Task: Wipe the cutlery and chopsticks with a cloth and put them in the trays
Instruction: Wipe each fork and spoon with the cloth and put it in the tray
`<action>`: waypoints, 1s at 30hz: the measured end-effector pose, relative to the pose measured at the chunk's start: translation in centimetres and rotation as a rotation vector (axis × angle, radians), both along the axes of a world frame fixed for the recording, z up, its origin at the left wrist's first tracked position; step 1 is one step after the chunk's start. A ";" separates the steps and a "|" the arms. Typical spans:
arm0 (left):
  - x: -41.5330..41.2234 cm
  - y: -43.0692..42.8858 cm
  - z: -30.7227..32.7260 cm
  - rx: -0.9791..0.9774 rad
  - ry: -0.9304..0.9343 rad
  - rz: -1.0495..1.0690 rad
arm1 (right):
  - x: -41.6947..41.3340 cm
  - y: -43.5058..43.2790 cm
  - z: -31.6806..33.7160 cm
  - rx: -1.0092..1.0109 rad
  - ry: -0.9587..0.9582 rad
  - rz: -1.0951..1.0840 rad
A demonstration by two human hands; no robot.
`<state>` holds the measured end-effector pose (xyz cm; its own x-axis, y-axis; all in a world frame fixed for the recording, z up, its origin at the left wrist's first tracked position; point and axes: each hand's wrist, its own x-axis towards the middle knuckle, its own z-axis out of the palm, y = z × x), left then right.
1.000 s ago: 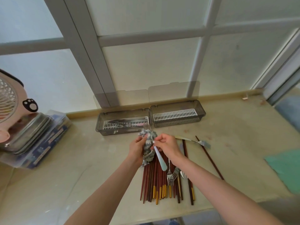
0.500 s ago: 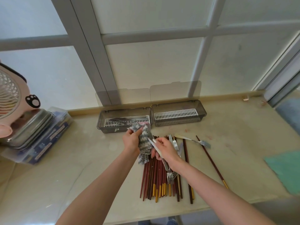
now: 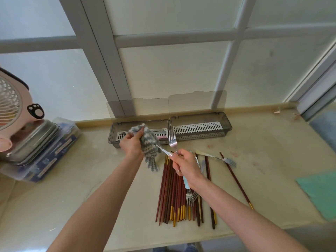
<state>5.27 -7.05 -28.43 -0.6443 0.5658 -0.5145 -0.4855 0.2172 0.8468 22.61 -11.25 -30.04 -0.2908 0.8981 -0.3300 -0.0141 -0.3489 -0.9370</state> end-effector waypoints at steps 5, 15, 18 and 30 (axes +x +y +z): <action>-1.8 -0.1 -0.6 0.033 -0.183 -0.270 | 0.7 0.0 -0.2 0.012 0.056 -0.154; 2.2 -0.6 -1.4 0.108 -0.140 -0.423 | -0.8 0.8 -1.7 -0.142 0.325 0.015; 1.6 -0.3 -1.0 0.132 -0.154 -0.401 | -0.3 0.7 -2.5 -0.261 0.491 0.054; 3.1 -2.0 -1.6 0.125 -0.107 -0.439 | -2.4 1.1 -3.2 -0.278 0.354 -0.144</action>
<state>8.34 -9.01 -30.00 -0.2772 0.8349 -0.4755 -0.4565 0.3210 0.8298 20.17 -10.20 -33.20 -0.3076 0.8290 -0.4670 -0.3825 -0.5571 -0.7371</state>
